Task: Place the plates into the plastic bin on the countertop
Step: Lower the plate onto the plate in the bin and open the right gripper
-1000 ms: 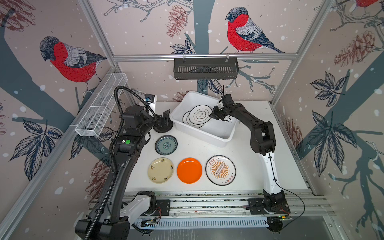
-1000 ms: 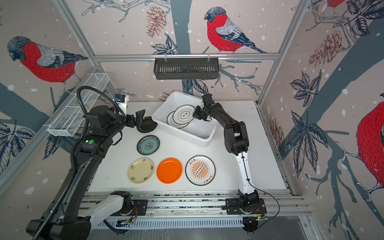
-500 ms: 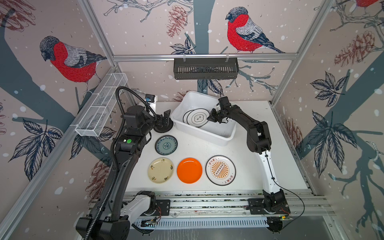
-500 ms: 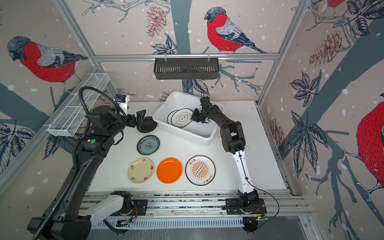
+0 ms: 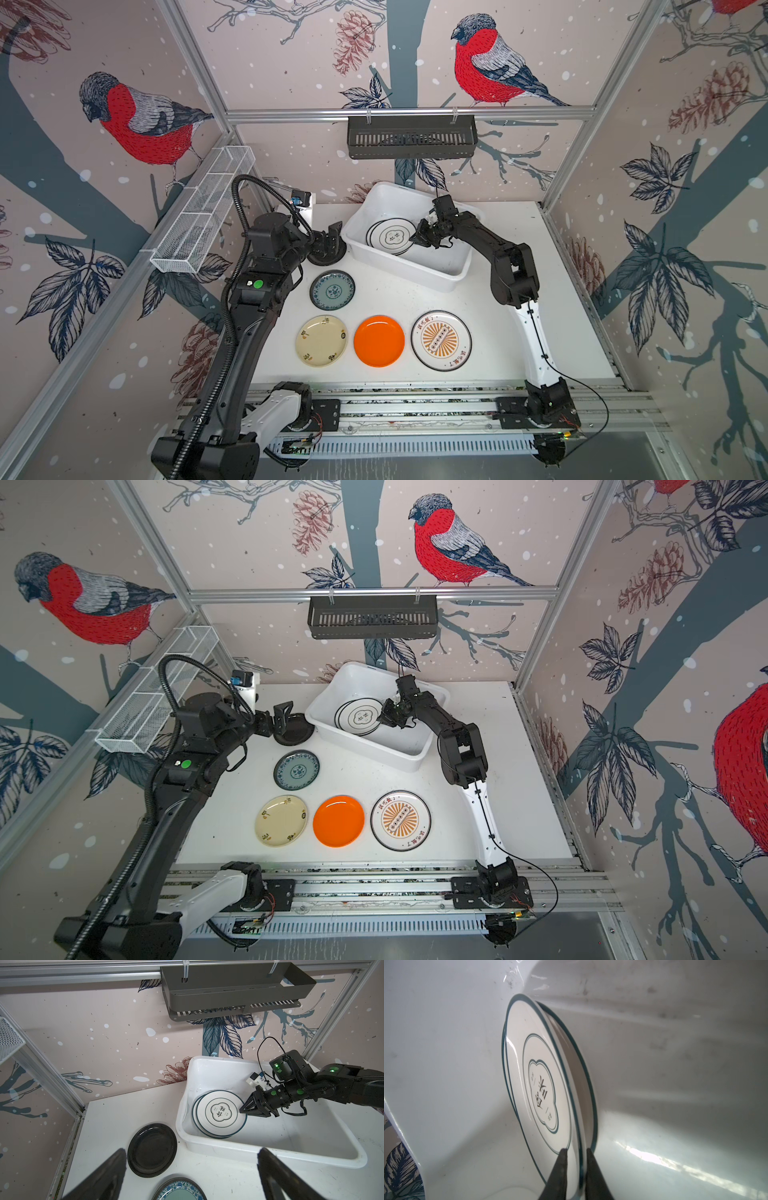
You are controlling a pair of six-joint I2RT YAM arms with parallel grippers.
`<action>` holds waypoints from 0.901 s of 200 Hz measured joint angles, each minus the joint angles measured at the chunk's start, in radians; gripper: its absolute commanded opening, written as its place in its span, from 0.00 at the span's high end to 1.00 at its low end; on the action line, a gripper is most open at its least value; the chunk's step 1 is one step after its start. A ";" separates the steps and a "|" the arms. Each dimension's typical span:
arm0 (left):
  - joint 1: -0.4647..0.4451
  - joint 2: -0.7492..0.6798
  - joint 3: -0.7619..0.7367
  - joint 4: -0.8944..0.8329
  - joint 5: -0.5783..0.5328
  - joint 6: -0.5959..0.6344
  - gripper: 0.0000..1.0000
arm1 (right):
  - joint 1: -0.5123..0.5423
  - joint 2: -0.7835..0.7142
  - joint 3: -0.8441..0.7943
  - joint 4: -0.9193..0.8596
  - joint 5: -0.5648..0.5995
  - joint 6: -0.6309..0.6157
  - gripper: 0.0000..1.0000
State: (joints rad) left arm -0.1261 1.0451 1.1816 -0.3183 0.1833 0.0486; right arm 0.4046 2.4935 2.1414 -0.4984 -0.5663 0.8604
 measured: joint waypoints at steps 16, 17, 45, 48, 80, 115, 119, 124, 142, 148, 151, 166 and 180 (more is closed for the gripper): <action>0.000 -0.008 -0.008 0.000 0.000 -0.003 0.03 | 0.002 0.001 0.006 0.000 0.000 0.000 0.80; 0.000 -0.008 -0.008 0.000 0.000 -0.003 0.03 | 0.002 0.001 0.006 -0.001 0.000 0.000 0.80; 0.000 -0.017 -0.017 -0.001 0.001 -0.011 0.03 | 0.008 0.009 0.022 -0.006 0.000 0.000 0.76; 0.000 -0.018 -0.017 -0.001 0.001 -0.015 0.03 | 0.008 0.011 0.024 -0.006 0.000 0.000 0.76; 0.000 -0.027 -0.024 0.000 0.002 -0.015 0.03 | 0.016 0.041 0.064 -0.038 0.004 0.003 0.74; 0.000 -0.035 -0.035 -0.001 0.008 -0.019 0.03 | 0.024 0.045 0.072 -0.053 0.009 0.003 0.69; 0.000 -0.036 -0.037 -0.001 0.008 -0.021 0.03 | 0.024 0.045 0.072 -0.054 0.011 0.003 0.68; 0.000 -0.037 -0.038 -0.001 0.008 -0.023 0.03 | 0.024 0.045 0.072 -0.056 0.014 0.003 0.68; 0.000 -0.044 -0.042 -0.001 0.012 -0.022 0.03 | 0.024 0.043 0.072 -0.071 0.018 -0.001 0.65; 0.000 -0.045 -0.042 -0.001 0.016 -0.022 0.03 | 0.024 0.042 0.072 -0.077 0.019 -0.002 0.65; 0.000 -0.045 -0.042 -0.001 0.018 -0.022 0.03 | 0.024 0.040 0.072 -0.080 0.023 -0.002 0.64; 0.000 -0.046 -0.043 -0.001 0.019 -0.022 0.03 | 0.024 0.035 0.072 -0.092 0.029 -0.005 0.64; 0.000 -0.049 -0.043 -0.001 0.019 -0.022 0.03 | 0.024 0.033 0.073 -0.097 0.032 -0.008 0.63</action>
State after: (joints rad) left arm -0.1261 0.9962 1.1381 -0.3191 0.2024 0.0265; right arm 0.4286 2.5263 2.2143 -0.5957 -0.5343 0.8520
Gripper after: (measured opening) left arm 0.970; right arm 0.366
